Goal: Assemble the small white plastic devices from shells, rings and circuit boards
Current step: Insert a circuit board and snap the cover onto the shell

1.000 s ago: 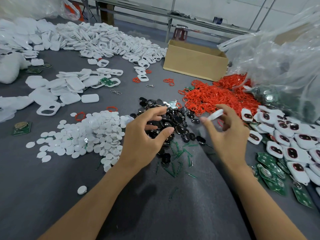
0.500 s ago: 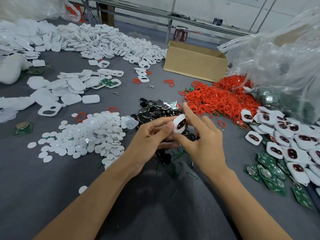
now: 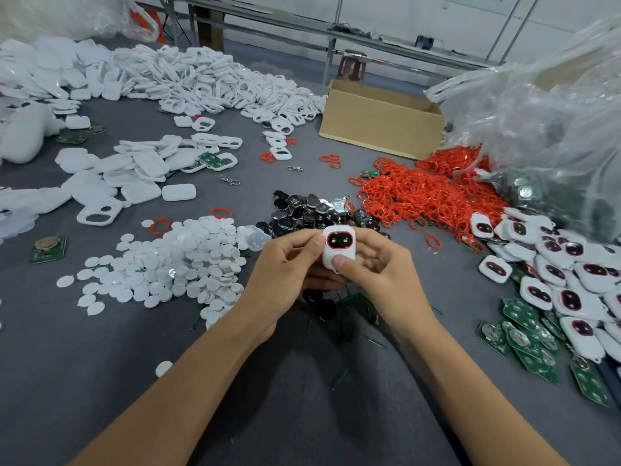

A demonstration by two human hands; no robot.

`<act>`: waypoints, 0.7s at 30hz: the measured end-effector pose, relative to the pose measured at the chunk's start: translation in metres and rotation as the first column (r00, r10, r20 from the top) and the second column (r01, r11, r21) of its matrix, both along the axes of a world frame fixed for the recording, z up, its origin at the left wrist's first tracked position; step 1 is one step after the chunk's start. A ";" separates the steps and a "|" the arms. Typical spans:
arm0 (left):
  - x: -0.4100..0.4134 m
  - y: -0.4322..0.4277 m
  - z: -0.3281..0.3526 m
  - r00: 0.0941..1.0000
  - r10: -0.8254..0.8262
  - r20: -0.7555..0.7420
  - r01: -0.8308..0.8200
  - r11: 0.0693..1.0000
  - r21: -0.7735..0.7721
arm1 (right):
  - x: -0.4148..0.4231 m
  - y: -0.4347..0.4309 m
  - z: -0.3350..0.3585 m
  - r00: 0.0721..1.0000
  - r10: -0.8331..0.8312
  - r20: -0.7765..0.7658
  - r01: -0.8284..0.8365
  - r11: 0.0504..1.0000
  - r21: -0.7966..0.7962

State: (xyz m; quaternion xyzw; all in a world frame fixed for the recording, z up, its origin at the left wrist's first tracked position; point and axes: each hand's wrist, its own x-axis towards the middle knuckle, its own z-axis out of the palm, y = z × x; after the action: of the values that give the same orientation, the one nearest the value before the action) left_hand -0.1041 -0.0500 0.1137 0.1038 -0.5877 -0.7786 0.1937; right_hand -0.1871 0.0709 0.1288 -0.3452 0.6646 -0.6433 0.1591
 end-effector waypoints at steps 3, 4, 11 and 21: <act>0.001 0.000 -0.001 1.000 -0.011 0.008 0.011 0.998 -0.055 | -0.004 0.003 -0.001 0.987 0.072 0.143 -0.071 0.997 -0.016; 0.001 0.000 -0.001 1.000 -0.004 0.014 0.005 0.997 -0.081 | -0.004 0.004 -0.002 0.981 0.090 0.170 -0.089 0.996 -0.009; -0.001 0.000 -0.004 0.992 0.114 0.056 -0.089 0.936 -0.340 | -0.004 0.000 -0.005 0.955 0.116 0.272 -0.106 0.993 -0.050; -0.001 0.004 -0.007 0.999 0.020 0.041 -0.005 0.946 -0.325 | 0.001 0.001 0.003 0.977 0.032 0.213 -0.021 0.998 -0.052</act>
State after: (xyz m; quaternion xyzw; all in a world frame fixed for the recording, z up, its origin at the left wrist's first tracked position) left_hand -0.1048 -0.0461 0.1071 0.0912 -0.7114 -0.6675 0.2001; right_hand -0.1857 0.0720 0.1321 -0.2868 0.6226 -0.6909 0.2296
